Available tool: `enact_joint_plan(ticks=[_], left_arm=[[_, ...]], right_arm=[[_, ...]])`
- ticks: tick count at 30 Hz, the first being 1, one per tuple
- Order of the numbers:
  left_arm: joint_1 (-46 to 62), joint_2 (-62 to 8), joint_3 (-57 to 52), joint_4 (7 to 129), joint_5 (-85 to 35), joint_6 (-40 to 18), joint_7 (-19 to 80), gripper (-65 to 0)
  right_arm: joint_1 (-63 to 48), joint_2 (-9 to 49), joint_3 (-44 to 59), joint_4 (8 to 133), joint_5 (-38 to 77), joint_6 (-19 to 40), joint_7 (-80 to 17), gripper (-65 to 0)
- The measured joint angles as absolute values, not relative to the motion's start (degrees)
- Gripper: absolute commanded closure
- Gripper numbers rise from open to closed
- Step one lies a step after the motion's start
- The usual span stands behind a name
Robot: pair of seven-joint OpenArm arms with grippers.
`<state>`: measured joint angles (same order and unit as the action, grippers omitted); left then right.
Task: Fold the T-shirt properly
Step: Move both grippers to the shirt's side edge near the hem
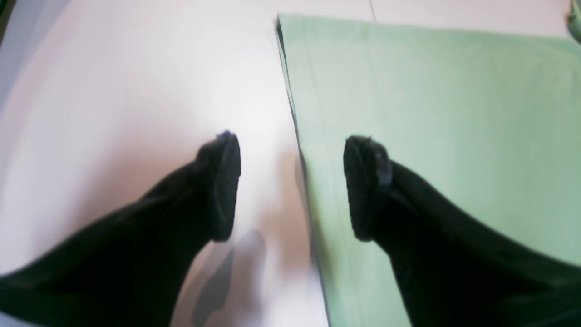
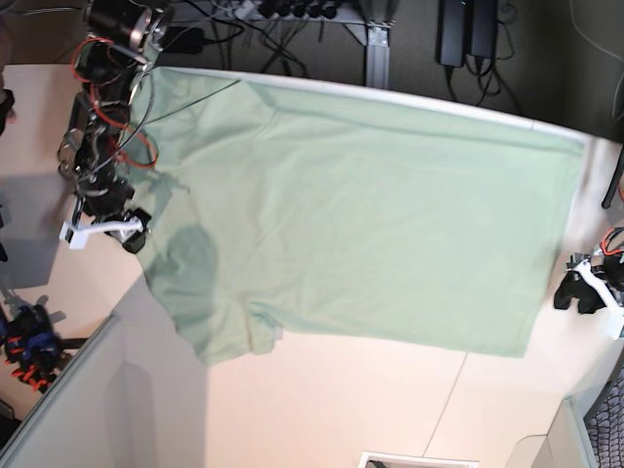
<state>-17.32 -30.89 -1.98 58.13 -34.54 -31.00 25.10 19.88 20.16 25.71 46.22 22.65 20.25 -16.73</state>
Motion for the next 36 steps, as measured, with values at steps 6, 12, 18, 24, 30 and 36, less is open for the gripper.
enact_joint_plan(ticks=[6,12,18,24,30,36], left_arm=[[-27.81,-27.27,3.05,44.51,-28.82,-25.28,22.39,-39.1],[-31.03,-24.12,3.25,35.99,-27.0,-25.54,19.62,-39.1],[-31.31,-23.92,3.14,34.72,-26.02,-25.56,18.59,-39.0],[-31.18,-23.92,3.14,34.57,-29.74,-29.04,20.6,-39.0],[-31.18,-22.74,3.03,34.59,-30.89,-29.67,21.63,-39.0],[-31.31,-21.71,3.03,34.59,-30.96,-29.91,22.04,-39.0]], right_arm=[[18.33,20.32,25.74,46.52,22.92,20.6,-15.51,-31.4],[18.26,20.32,25.74,46.76,23.75,20.58,-15.92,-31.4],[18.26,20.32,25.74,47.09,23.99,20.58,-16.36,-31.4],[18.26,20.32,25.74,47.77,25.28,20.34,-17.08,-31.4],[19.42,20.29,25.74,48.05,24.99,20.1,-18.39,-31.4],[21.1,20.12,25.69,48.05,24.43,19.92,-20.88,-31.4]])
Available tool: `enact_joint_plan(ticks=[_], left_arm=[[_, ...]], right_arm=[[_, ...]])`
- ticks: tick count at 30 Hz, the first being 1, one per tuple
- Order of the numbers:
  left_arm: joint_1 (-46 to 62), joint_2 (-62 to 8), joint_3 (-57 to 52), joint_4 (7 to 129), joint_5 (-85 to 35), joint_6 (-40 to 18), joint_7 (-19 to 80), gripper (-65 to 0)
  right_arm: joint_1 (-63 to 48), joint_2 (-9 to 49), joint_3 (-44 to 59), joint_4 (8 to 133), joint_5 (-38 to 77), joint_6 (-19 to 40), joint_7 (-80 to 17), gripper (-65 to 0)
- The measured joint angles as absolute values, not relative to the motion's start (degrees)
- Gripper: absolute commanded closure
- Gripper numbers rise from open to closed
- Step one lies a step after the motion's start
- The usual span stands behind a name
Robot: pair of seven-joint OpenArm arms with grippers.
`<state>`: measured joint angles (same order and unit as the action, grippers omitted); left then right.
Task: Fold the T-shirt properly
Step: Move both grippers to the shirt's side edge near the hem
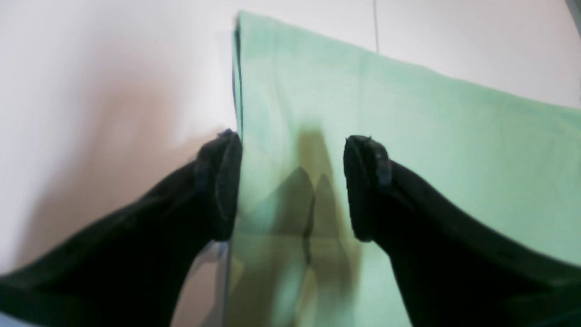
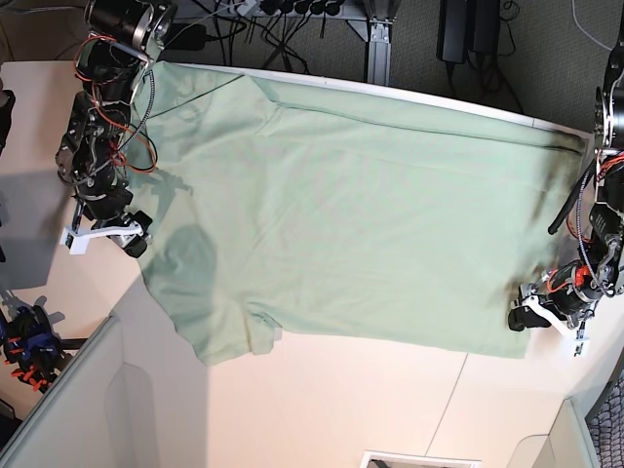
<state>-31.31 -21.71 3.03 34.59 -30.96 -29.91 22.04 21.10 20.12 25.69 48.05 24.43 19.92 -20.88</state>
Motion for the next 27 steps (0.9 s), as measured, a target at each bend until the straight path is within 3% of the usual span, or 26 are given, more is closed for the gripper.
enact_joint_plan(ticks=[8,17,21,23,27], left_arm=[[-31.31,-21.56,3.22,34.59,-31.07,-30.04,22.24,-39.0],[-31.62,-21.58,10.44,34.81,-31.33,-30.26,20.45,-38.9],[-31.57,-21.58,10.59,34.81,-31.29,-30.24,19.57,-30.7],[-31.46,-21.56,10.59,34.81,-31.09,-30.22,19.42,-22.5],[-31.22,-21.41,10.68,34.7,-29.54,-30.09,17.89,-6.4]], right_arm=[[21.12,20.03,23.51,48.03,24.34,19.92,-20.56,-31.4],[21.47,20.16,15.29,48.05,22.02,19.92,-18.24,-31.4],[21.47,20.16,15.0,48.05,22.02,19.92,-18.24,-31.1],[21.47,20.16,15.0,48.05,22.02,19.9,-18.26,-25.3],[21.45,20.16,15.0,48.05,20.73,19.9,-18.09,-1.5]])
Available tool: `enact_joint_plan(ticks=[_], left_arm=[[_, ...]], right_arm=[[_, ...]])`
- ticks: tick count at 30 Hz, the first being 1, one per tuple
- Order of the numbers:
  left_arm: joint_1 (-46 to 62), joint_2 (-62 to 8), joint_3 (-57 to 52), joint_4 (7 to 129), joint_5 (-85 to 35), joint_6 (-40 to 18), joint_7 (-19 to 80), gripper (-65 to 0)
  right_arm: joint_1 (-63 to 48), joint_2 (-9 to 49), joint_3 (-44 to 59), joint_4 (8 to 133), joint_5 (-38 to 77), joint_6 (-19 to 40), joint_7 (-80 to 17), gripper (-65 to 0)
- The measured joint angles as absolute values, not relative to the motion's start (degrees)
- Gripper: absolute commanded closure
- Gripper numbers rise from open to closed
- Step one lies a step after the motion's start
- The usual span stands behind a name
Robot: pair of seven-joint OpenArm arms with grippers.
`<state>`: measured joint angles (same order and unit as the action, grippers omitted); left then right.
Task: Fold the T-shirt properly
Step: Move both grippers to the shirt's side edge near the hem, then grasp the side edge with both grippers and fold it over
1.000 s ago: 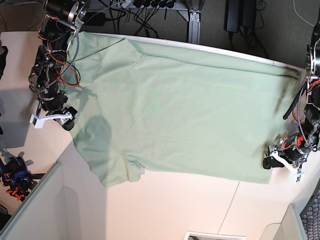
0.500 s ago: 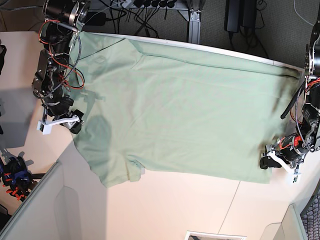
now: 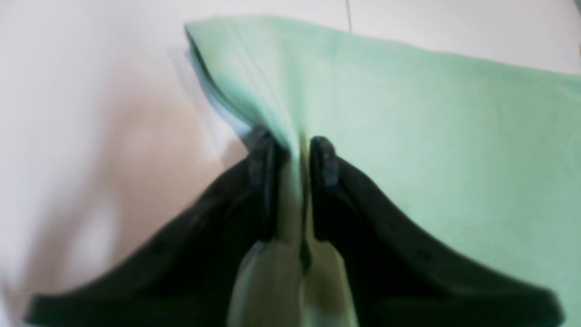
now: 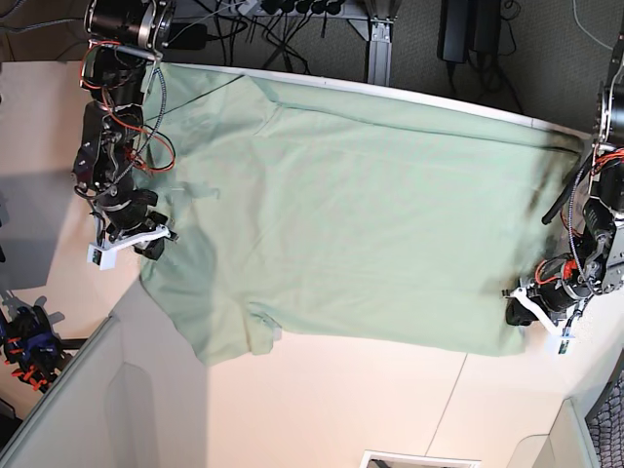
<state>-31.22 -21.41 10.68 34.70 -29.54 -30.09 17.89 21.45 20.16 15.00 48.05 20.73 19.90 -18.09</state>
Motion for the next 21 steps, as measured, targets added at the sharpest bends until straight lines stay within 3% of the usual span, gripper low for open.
enact_joint_plan(ticks=[2,9,13,21], left_arm=[[-31.11,-21.37,10.72,34.7,-26.57,-30.09,15.86,0.0],[-30.98,-21.56,10.83,34.54,-24.47,-30.11,12.99,0.0],[-30.63,-23.18,10.92,34.59,-24.84,-39.53,13.72,0.0],[-30.13,-27.83,11.03,37.76,-30.74,-39.24,18.06,0.0]], right_arm=[[21.43,20.14,15.0,48.05,19.81,19.92,-17.32,0.0],[21.41,20.16,14.96,48.23,19.4,19.92,-16.93,0.0],[19.66,20.14,14.85,52.27,18.31,19.9,-18.06,0.0],[13.39,20.95,14.9,64.01,18.59,20.12,-20.43,0.0]])
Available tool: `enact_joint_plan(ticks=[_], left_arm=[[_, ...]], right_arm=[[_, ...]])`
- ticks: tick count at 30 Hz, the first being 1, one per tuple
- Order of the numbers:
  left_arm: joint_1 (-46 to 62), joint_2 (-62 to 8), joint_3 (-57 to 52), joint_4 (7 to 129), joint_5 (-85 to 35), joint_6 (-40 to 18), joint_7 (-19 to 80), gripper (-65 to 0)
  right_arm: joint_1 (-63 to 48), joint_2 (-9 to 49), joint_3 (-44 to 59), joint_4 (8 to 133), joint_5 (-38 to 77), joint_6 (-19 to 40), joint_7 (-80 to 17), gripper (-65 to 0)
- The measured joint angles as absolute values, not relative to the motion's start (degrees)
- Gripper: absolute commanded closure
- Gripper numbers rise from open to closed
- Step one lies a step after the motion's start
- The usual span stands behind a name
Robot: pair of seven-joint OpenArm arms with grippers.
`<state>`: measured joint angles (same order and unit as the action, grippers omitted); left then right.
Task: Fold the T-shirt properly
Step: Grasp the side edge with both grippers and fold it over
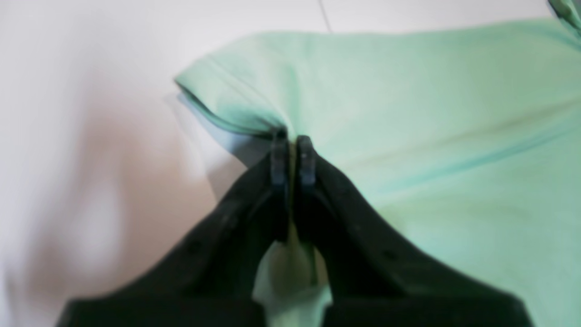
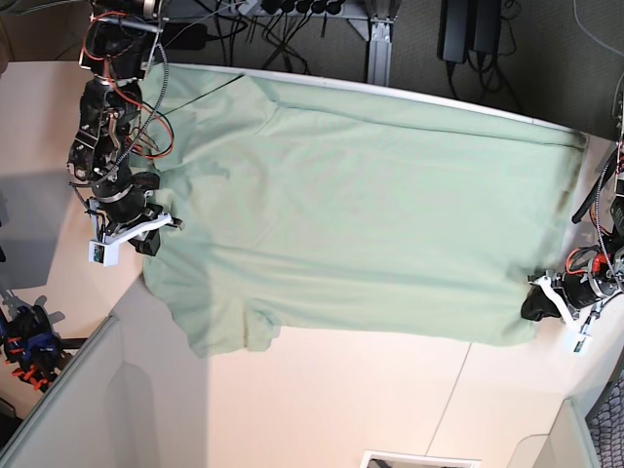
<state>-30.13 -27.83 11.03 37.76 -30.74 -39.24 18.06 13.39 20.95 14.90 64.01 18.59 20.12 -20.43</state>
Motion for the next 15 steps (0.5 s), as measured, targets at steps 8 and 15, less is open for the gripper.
enact_joint_plan(ticks=[8,15], left_arm=[[-21.61,-30.61,11.22,54.63,-37.06,-39.2,25.65,0.0],[-17.3,-33.5,10.28,61.98,-37.52,-39.29,26.13,0.0]], right_arm=[[9.98,21.1,18.37,69.6,18.61,20.14,-21.74,0.0],[6.96,21.12,22.52,70.15,20.36,20.16,-22.57,0.0]])
